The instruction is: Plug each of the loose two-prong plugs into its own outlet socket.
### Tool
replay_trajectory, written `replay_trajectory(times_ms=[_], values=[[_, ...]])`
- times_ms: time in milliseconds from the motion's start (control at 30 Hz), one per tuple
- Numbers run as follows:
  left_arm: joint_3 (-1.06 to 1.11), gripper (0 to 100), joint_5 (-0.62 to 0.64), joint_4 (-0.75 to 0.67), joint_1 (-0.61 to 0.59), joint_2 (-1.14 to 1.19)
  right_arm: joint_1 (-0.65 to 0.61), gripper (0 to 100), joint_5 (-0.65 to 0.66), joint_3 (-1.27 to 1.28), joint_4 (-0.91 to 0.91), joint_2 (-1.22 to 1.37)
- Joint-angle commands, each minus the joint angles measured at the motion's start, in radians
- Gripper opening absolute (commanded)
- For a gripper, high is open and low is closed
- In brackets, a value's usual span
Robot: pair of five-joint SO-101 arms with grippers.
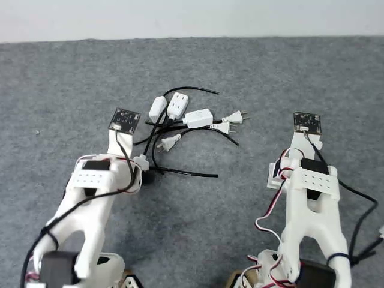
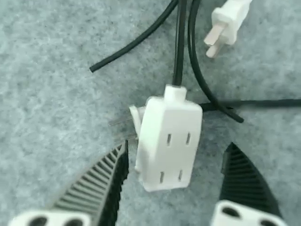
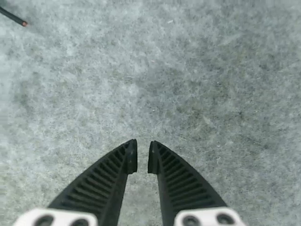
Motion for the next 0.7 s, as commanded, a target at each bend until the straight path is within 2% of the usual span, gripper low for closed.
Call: replay_trajectory(times_ms=[0, 100, 400, 533, 667], values=[[-0.084, 31, -0.015, 0.015, 0.011, 0.043, -0.008, 6.1, 0.012, -0.006, -0.013, -0.002], [-0.096, 29, -0.015, 0.021, 0.026, 0.061, -0.007, 6.1, 0.012, -0.006, -0.013, -0.002], [-0.101, 2, -0.026, 0.025, 0.032, 0.064, -0.007, 6.1, 0.012, -0.006, -0.013, -0.002], [-0.099, 1, -0.097, 0.078, 0.051, 0.064, -0.007, 6.1, 0.012, -0.006, -0.013, -0.002], [-0.09, 1, -0.101, 0.114, 0.083, 0.061, -0.007, 6.1, 0.012, -0.006, -0.013, -0.002]])
